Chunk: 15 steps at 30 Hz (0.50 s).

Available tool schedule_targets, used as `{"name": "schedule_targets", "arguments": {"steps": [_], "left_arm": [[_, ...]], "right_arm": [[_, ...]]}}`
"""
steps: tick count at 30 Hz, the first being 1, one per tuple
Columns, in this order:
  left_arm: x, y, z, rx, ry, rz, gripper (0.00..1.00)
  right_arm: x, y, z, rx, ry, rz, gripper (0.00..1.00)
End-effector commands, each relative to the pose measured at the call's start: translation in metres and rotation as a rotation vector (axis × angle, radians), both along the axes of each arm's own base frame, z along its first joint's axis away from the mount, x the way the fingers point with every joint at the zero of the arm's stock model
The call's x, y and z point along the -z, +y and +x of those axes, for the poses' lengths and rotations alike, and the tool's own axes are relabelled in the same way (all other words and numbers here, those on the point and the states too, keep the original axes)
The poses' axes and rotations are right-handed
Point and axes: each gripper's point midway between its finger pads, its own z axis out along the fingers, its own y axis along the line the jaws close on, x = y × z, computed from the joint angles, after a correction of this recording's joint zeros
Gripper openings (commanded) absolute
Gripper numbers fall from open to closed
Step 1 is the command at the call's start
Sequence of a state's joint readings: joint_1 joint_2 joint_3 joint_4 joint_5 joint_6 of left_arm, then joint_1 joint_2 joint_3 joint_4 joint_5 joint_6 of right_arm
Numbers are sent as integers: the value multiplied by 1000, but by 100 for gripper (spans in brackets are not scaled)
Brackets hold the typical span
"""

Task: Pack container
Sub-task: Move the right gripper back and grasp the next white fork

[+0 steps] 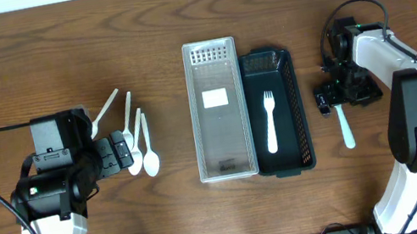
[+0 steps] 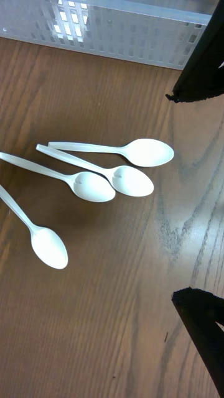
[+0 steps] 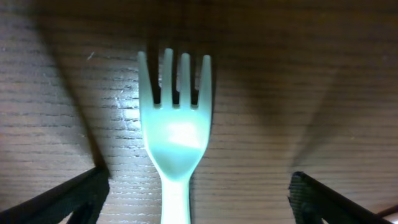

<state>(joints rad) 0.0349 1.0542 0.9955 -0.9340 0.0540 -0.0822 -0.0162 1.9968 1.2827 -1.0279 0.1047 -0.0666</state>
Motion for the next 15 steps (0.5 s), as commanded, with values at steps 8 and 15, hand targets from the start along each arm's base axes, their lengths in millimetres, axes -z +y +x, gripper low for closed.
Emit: {"name": "schedule_targets", "arguments": {"steps": [8,15], "left_arm": [[-6,-1,3,-4,-15,-11,97],[-6,-1,3,-4,-15,-11,97]], "right_arm": [[9,-1,-7,-4,43,-23,48],[9,-1,-7,-4,43,-23,33]]}}
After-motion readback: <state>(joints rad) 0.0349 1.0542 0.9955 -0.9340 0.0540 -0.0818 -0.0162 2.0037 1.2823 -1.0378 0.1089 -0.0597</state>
